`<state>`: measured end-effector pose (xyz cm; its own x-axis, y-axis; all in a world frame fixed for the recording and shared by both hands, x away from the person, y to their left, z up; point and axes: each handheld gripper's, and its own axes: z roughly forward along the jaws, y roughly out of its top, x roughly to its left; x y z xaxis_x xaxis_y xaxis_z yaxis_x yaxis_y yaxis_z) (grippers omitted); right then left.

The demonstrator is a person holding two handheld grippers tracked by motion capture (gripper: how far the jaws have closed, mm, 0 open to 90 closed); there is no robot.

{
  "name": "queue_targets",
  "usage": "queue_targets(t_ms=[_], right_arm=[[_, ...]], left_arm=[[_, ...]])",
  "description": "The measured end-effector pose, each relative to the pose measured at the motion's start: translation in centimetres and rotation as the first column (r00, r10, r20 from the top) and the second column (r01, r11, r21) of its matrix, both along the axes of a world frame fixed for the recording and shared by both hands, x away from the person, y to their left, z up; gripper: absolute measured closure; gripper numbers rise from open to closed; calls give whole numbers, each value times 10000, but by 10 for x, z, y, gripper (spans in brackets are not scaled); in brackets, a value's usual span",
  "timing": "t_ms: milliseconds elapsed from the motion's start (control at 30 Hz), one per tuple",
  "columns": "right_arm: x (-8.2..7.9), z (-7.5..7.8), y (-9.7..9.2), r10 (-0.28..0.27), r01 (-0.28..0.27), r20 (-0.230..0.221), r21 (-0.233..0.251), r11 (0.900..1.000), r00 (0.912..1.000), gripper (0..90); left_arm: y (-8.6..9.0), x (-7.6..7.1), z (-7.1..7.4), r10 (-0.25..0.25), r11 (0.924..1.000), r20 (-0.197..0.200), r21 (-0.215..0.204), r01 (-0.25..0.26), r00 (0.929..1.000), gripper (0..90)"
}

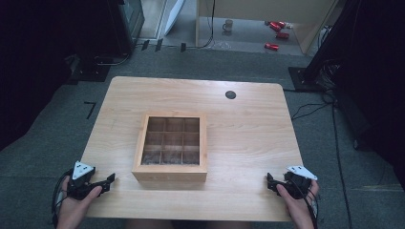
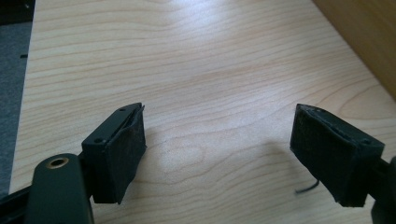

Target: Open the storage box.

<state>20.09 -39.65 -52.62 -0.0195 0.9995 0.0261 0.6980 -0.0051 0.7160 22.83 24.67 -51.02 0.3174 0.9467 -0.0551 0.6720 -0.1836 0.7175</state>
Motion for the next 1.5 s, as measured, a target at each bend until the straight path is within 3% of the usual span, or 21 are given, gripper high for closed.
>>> queue_targets(t_ms=[100, 367, 633, 833, 933, 1167, 1333, 1500], right_arm=[[0, 0, 0, 52, -52, -13, -4, 10000, 10000, 24], [1, 0, 0, 125, -125, -10, 0, 9999, 9999, 25], [1, 0, 0, 224, -224, -9, 6, 9997, 9997, 24], [1, 0, 1, 249, -249, -5, 15, 9997, 9997, 25], [1, 0, 1, 253, -253, -18, 22, 9997, 9997, 25], [1, 0, 1, 295, -295, -10, 20, 9996, 9996, 25], [2, 0, 1, 324, -324, -15, 15, 9995, 9995, 25], [2, 0, 1, 365, -365, -18, 11, 9993, 9993, 27]], left_arm=[[2, 0, 4, 63, 9974, 77, -719, -57, 10000, 201], [-6, -4, 21, -297, 9874, 441, -1539, 362, 9986, 193], [-23, -7, 34, -789, 9837, 713, -1559, 892, 9943, 192], [-30, -12, 46, -1108, 9726, 1007, -1938, 1287, 9887, 190], [-36, -15, 53, -1261, 9766, 1233, -1588, 1450, 9843, 196], [-53, -20, 60, -2035, 9540, 1423, -1935, 2289, 9687, 221], [-60, -20, 57, -2328, 9462, 1319, -1984, 2558, 9635, 244], [-68, -21, 54, -2539, 9459, 1234, -1753, 2729, 9593, 273]])
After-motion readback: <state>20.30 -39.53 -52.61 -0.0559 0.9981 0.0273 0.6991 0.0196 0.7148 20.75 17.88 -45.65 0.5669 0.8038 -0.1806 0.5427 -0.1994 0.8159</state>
